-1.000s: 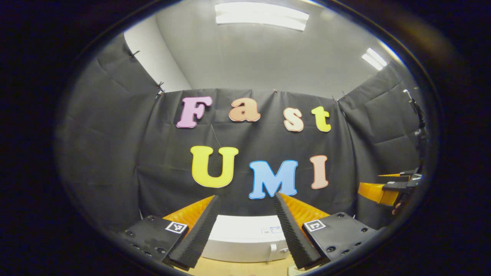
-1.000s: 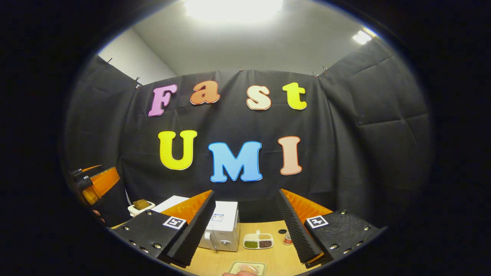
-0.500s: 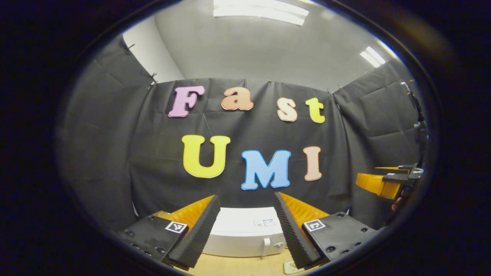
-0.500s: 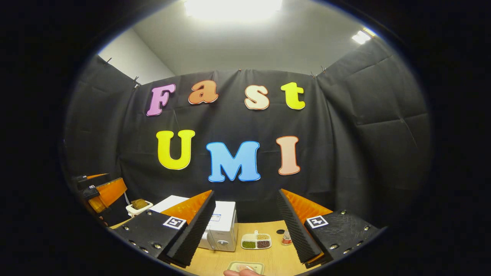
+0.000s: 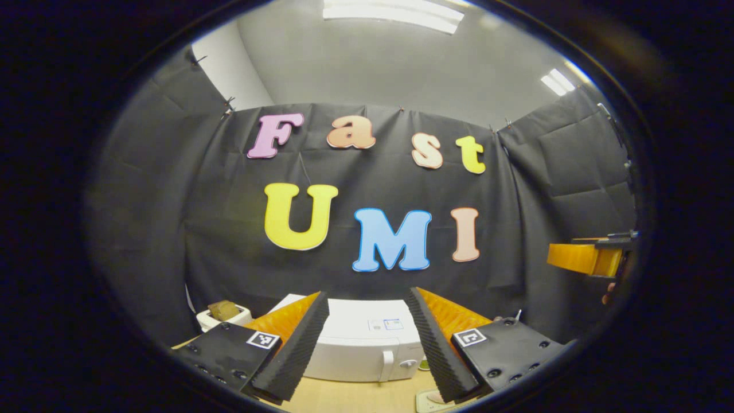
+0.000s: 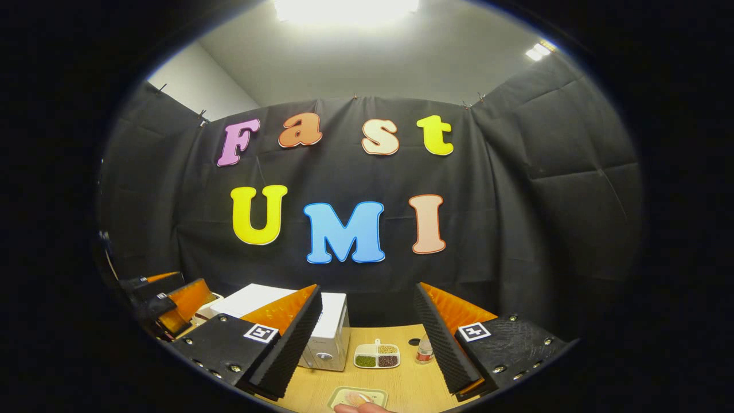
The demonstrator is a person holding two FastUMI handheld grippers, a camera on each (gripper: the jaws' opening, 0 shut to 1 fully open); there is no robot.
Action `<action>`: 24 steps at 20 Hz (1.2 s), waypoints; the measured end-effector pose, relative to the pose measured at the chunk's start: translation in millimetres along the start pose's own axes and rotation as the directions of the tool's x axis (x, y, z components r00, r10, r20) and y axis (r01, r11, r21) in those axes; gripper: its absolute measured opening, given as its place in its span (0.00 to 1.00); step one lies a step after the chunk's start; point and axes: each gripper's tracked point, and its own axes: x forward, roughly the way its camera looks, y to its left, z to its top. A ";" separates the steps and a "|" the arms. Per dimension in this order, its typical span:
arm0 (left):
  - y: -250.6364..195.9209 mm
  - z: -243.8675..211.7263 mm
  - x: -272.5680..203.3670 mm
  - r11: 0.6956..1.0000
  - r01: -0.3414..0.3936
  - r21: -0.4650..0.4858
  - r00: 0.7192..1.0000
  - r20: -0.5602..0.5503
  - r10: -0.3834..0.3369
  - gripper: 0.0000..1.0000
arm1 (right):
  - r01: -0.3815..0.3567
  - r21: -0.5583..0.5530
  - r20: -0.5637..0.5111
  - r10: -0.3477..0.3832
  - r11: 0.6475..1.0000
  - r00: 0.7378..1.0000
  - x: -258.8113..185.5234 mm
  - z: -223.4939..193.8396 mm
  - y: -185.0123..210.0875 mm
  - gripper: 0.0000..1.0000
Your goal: Open the microwave oven with the left hand, put the food in, and close the microwave oven.
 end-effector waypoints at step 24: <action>-41.1 -306.5 140.7 0.991 0.066 0.119 0.945 -0.326 -0.023 0.83 | 0.077 -0.029 -0.175 -0.081 0.997 0.981 -11.4 -72.9 -35.3 0.98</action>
